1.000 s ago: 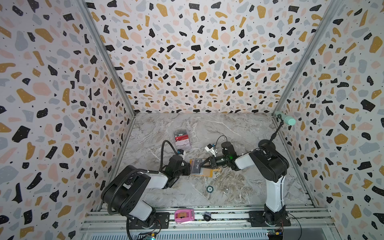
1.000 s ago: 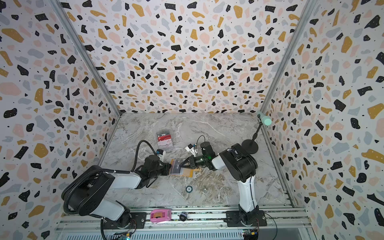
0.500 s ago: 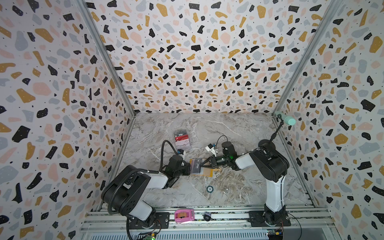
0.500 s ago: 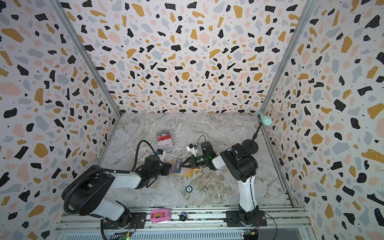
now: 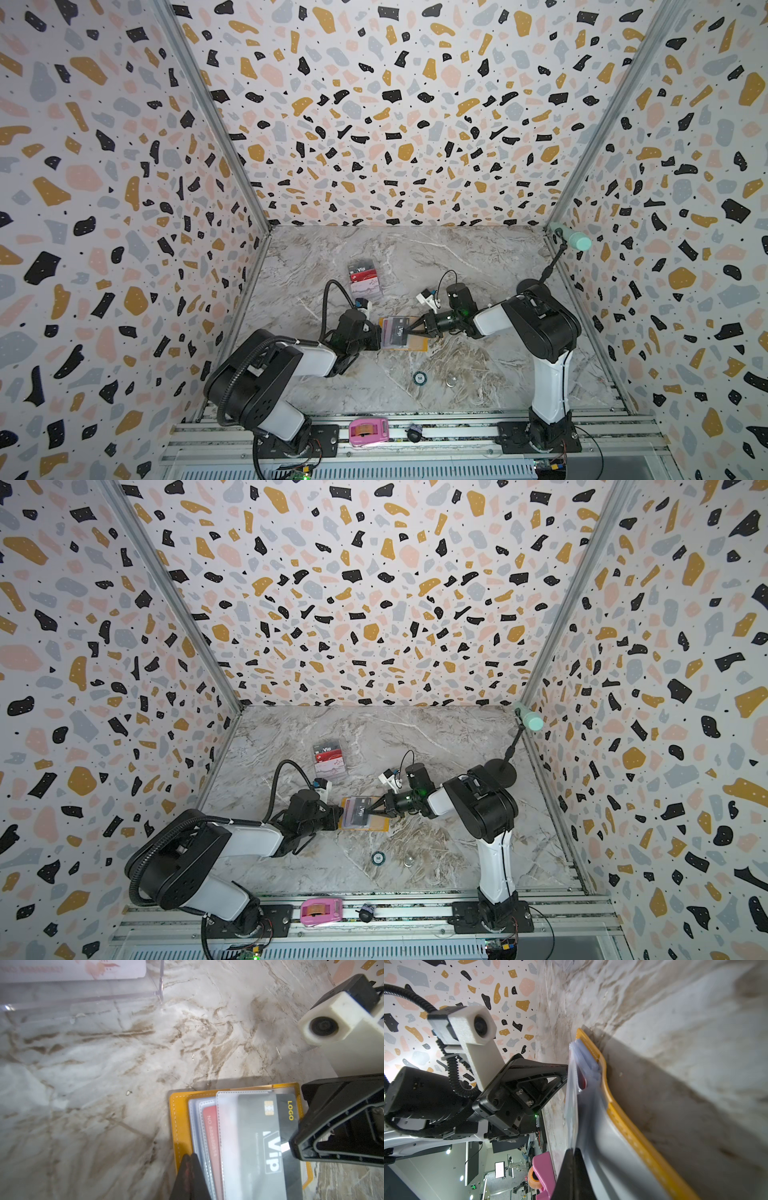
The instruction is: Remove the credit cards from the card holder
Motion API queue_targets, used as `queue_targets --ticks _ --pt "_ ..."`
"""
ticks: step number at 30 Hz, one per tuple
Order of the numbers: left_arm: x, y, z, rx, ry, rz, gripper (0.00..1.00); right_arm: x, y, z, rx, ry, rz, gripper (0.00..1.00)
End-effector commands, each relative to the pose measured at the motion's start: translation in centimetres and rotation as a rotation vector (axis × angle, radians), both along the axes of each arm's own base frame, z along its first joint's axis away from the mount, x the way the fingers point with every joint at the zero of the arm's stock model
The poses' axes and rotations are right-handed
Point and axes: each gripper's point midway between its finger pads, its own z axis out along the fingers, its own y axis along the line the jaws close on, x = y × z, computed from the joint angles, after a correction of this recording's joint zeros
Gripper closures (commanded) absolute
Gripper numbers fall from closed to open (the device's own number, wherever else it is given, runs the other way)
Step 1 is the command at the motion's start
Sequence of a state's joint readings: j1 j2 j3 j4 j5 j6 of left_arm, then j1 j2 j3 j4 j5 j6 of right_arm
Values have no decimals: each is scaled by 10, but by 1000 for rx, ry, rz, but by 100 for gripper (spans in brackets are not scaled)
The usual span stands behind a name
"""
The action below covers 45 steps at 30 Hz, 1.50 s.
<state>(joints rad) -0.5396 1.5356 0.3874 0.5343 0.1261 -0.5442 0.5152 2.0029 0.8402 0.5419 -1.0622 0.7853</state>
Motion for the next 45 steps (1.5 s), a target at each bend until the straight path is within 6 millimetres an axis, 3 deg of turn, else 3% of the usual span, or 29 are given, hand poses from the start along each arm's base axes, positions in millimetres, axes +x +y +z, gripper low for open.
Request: queue_targets --ticks 1,17,26,29,35,42,45 --pt "-31 15 -41 93 168 -12 100 9 -7 16 -14 -62 15 98" --pt "-32 7 -36 50 164 -33 100 30 -51 21 -106 -103 -23 99" --pt "-23 1 -27 45 147 -44 100 42 -65 49 -166 -248 -43 100" --pt "-19 -1 -20 44 134 -49 93 41 -66 62 -163 -305 -33 100" --pt "-11 -6 12 38 54 -78 61 33 -64 92 -98 -404 8 100" --pt "-3 -8 71 35 -57 -110 39 16 -62 129 4 -531 74 100" --pt "-6 -22 106 -39 -110 -194 31 6 -60 144 64 -571 109 100"
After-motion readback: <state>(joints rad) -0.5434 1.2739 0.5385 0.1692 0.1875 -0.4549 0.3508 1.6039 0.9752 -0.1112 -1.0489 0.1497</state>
